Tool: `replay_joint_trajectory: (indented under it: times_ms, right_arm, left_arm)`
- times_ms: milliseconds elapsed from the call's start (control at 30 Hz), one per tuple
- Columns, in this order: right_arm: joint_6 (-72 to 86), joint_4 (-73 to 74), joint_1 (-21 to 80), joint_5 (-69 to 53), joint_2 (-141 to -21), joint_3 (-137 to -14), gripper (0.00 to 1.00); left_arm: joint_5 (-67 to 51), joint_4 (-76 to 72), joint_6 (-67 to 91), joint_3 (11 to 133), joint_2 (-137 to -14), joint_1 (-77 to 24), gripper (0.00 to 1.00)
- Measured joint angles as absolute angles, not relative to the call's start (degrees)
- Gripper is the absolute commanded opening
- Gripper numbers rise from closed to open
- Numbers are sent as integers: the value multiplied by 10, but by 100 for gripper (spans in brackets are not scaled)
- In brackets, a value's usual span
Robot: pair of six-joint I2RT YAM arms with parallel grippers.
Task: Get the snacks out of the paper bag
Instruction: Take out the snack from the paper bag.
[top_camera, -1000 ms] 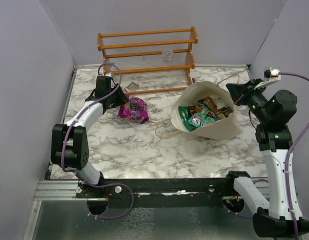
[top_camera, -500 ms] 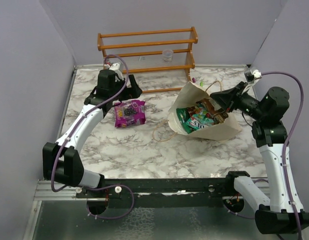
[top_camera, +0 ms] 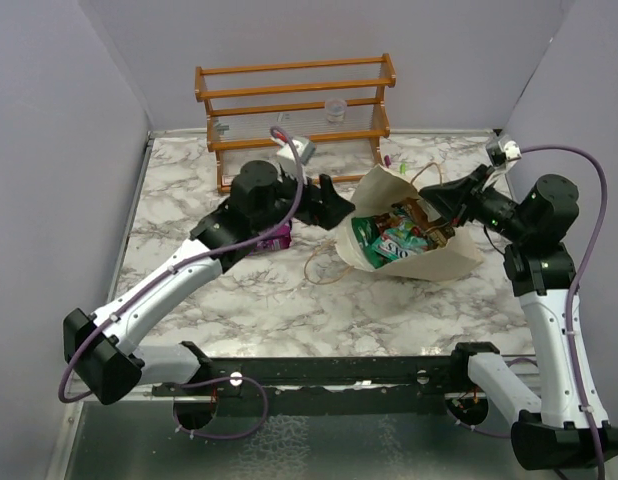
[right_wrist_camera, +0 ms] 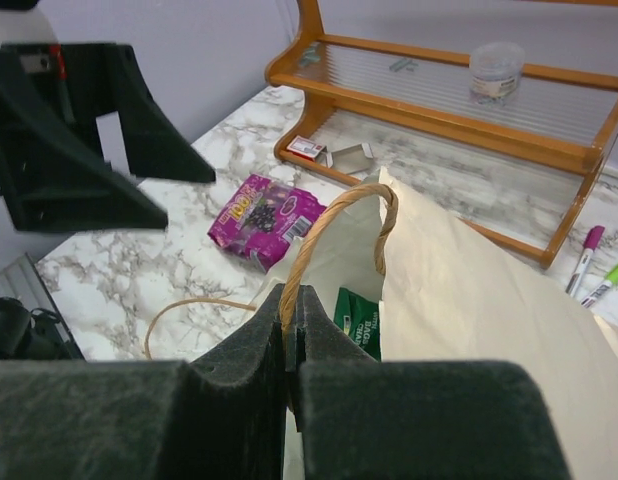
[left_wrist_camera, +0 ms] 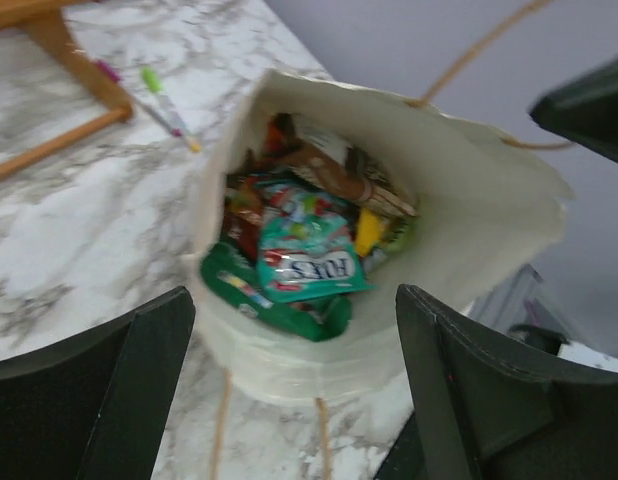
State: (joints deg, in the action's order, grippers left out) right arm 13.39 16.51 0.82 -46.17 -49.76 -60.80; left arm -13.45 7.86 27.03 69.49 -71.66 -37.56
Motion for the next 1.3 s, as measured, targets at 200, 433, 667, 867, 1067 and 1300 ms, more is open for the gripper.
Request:
replay_joint_trajectory:
  times_ms: [200,433,667,867,1067,1300]
  right_arm:
    - [130,165,10,-462,-479,-608,2]
    - [128,164,12,-462,-479,-614,2]
    - [128,163,17,-462,-477,-614,2]
    - [128,164,30,-461,-481,-617,2]
    - [125,167,45,-457,-491,-631,2]
    - [117,175,57,-447,-494,-637,2]
  left_arm:
    - [-78,16,300,678,-748,-510,82]
    - [24,-48,358,678,-831,-564,66]
    - [91,-61,394,722,-917,-574,54]
    - [156,-78,409,756,-968,-582,55]
    - [209,-85,415,801,-1039,-583,57]
    - [253,-90,422,811,-1078,-584,66]
